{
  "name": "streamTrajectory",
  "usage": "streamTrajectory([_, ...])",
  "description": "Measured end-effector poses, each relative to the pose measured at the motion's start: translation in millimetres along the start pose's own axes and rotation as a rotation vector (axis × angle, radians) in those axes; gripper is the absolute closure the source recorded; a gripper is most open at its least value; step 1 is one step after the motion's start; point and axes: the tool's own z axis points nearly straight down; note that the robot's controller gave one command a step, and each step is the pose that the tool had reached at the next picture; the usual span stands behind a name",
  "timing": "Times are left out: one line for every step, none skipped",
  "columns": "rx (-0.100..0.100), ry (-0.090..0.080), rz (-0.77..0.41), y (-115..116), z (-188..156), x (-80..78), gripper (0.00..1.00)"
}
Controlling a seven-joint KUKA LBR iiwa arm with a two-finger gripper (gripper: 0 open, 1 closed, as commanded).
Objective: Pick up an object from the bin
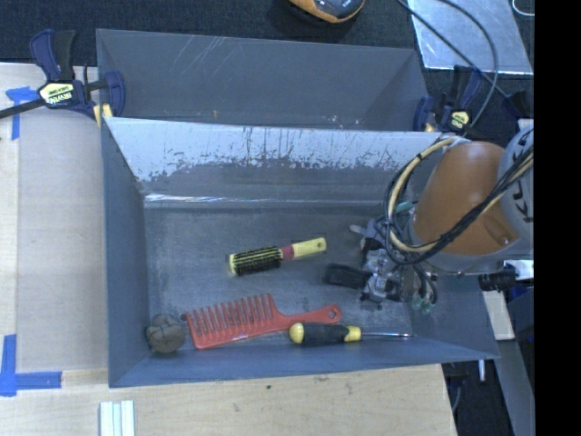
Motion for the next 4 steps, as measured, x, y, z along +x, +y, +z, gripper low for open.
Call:
streamTrajectory([-0.001, -0.007, -0.001, 0, -16, -1.9, 1.0])
streamTrajectory([-0.002, -0.009, -0.001, 0, -23, -2.4, 1.0])
streamTrajectory([-0.001, -0.007, -0.001, 0, -25, -2.0, 1.0])
streamTrajectory([-0.001, -0.005, -0.001, 0, -29, -1.5, 1.0])
